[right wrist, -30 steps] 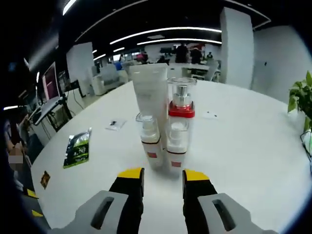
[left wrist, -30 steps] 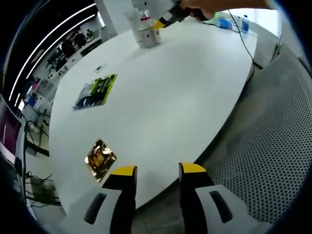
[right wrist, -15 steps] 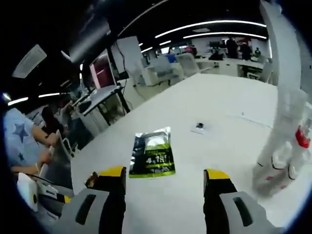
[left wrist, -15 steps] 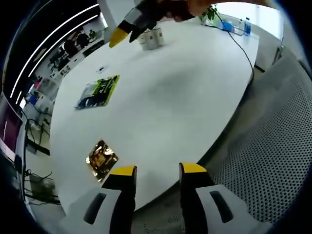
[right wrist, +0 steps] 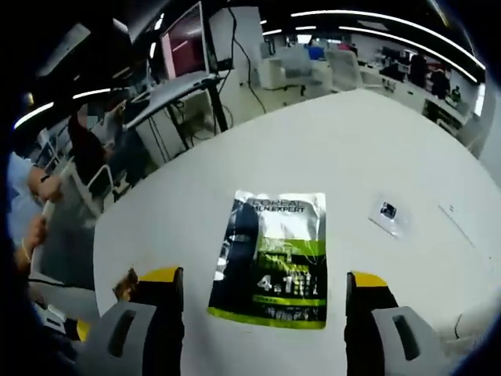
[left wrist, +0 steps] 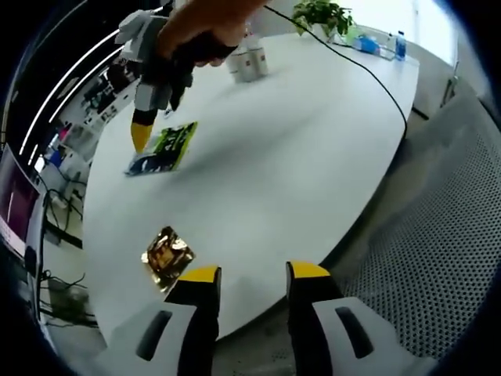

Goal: Arrange the skincare products in the storage area until every visible bottle or jar stands upright without overlapping.

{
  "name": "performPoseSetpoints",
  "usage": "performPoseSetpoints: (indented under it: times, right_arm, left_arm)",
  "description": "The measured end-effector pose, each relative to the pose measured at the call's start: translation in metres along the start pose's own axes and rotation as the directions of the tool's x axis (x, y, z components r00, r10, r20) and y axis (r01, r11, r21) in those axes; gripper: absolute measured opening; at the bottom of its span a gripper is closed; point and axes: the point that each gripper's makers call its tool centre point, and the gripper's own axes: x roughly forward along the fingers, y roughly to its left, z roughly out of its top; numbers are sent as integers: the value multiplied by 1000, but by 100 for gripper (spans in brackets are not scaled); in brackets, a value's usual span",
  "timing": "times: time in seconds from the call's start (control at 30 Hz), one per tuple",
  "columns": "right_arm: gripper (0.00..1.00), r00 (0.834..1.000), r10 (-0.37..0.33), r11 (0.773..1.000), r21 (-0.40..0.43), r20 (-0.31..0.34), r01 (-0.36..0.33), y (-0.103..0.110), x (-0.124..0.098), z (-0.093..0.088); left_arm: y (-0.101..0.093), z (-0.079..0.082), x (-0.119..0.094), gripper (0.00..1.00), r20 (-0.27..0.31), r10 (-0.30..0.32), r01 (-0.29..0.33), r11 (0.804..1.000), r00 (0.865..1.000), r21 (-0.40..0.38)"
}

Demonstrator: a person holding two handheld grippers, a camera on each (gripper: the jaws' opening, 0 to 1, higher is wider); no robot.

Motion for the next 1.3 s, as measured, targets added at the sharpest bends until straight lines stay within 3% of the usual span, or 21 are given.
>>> performPoseSetpoints:
  times: [0.3,0.5,0.53,0.57,0.73,0.87,1.07,1.3]
  right_arm:
    - [89,996,-40,998,-46,-76,37,-2,32,10]
    - [91,985,-74,996,-50,-158,67,-3,51,-2]
    - [91,984,-102,992,-93,-144,89,-7,52,2]
    - [90,978,-117,989,-107,-170,100,-6,50,-2]
    - [89,982,-107,991,-98,-156,92,-1,48,0]
    - [75,987,-87,989,-129,-133,70,5,43,2]
    - [67,990,-66,982,-186,-125,42,13,39,0]
    - [64,990,-63,981,-188,-123,39,4,44,4]
  left_arm:
    - [-2,1,0,25,10,-14,14,1000,1000,5]
    - [-1,-2,0,23,5,-18,18,1000,1000,14]
    - [-1,-3,0,23,2,-18,18,1000,1000,12]
    - [-1,-3,0,23,1,-17,17,1000,1000,12]
    - [0,-4,0,23,0,-16,16,1000,1000,10]
    - [0,-5,0,22,-1,-15,15,1000,1000,13]
    - [0,-6,0,22,-5,-14,14,1000,1000,17]
    - [1,-7,0,22,-13,-13,13,1000,1000,19]
